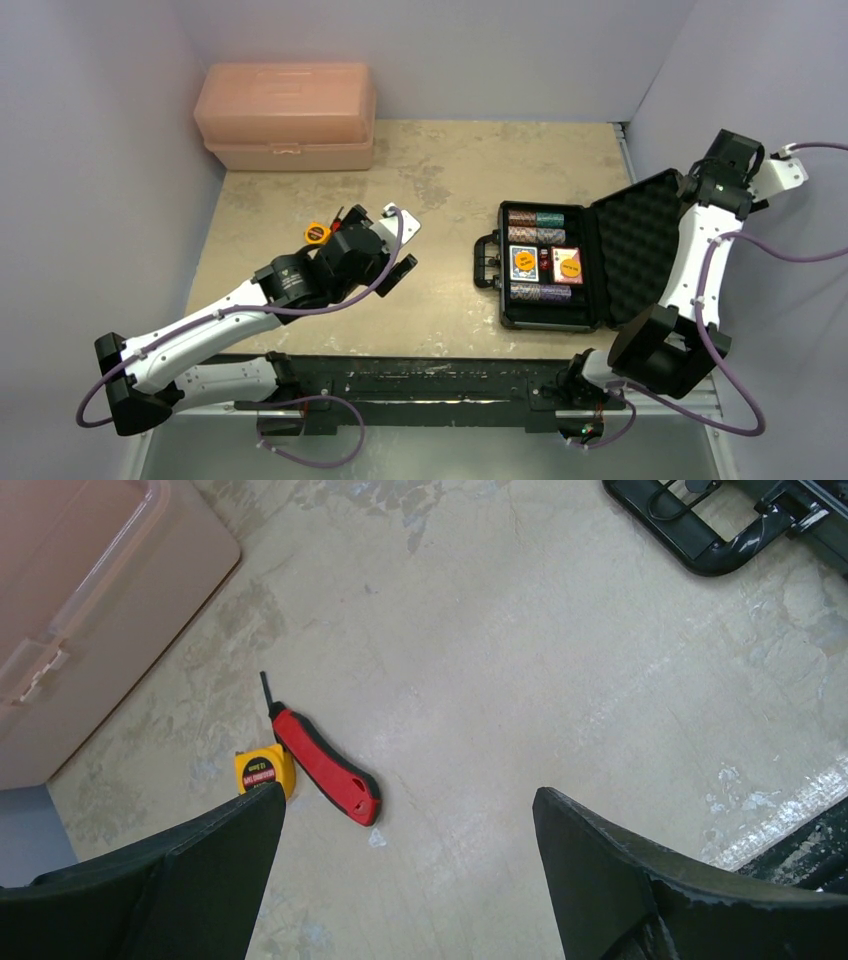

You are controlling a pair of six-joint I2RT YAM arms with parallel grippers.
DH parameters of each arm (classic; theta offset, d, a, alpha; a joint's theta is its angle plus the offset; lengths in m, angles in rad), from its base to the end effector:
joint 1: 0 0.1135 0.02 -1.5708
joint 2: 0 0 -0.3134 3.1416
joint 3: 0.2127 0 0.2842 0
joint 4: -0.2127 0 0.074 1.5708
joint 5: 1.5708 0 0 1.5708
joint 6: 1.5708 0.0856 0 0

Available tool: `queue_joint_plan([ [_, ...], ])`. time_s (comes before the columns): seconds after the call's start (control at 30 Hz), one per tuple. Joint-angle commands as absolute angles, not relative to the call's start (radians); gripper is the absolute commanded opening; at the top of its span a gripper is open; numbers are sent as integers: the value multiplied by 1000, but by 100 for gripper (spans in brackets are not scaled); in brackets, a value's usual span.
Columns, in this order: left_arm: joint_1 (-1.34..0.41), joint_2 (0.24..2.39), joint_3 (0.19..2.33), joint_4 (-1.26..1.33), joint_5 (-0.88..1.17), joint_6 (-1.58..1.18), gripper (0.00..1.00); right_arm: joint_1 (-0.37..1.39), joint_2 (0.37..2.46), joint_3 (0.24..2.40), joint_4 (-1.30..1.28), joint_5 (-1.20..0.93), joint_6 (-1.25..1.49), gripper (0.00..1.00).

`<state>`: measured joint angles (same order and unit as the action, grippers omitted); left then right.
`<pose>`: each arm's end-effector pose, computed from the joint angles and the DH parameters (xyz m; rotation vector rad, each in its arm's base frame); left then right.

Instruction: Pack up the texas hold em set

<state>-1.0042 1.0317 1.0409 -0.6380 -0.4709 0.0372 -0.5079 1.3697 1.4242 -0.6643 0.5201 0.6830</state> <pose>0.1712 -0.1967 0.3566 0.8250 1.9561 -0.0513 0.2878 -0.2089 0.4107 1.4222 1.5788 -0.4620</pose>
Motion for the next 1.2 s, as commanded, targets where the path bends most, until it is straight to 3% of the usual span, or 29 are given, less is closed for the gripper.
queue_joint_plan([
  [0.0,-1014,1040,1075,-633,-465,20,94,-518,1361,1394,-672,521,756,53],
  [0.63,-1051,1045,1075,-639,-481,23,94,-526,1276,1276,-716,514,829,47],
  [1.07,-1074,1045,1076,-641,-486,27,94,-526,1227,1185,-706,472,806,49],
  [1.17,-1077,1045,1077,-643,-491,28,94,-526,1225,1187,-690,473,788,45],
])
